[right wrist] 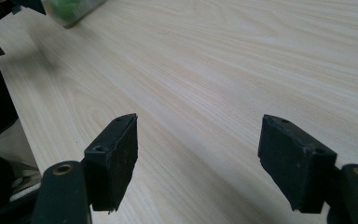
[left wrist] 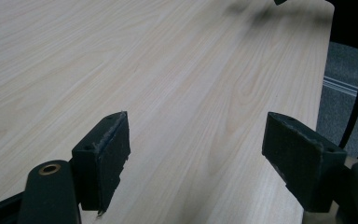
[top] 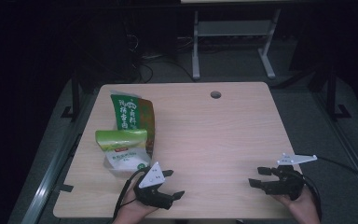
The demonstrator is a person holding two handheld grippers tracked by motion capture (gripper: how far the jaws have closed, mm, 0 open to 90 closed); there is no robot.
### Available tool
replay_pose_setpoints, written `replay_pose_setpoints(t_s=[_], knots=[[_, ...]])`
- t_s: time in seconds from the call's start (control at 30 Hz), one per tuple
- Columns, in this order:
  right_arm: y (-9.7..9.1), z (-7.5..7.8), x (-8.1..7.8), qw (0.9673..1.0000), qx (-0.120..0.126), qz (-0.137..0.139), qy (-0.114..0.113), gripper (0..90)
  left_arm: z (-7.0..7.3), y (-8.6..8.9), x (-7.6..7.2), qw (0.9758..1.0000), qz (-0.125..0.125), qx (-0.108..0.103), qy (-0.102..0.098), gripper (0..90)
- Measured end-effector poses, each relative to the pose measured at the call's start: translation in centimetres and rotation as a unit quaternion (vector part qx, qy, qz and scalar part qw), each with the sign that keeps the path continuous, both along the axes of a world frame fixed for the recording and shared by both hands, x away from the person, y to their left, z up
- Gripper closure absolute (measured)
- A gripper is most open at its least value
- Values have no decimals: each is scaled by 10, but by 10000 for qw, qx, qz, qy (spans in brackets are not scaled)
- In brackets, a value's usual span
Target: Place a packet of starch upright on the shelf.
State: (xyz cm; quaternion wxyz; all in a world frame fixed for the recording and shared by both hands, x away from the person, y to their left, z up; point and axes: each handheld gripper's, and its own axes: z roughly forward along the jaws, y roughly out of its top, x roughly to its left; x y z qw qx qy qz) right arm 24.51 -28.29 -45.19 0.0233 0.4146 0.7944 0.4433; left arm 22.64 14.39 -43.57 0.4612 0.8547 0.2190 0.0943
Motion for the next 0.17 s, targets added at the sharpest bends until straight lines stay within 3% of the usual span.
replay_pose_setpoints(t_s=[0.17], knots=[[3, 2, -4, 10000, -16, -30, -69, 268, 0, -1, 0, 10000, -35, 18, -28, 224]])
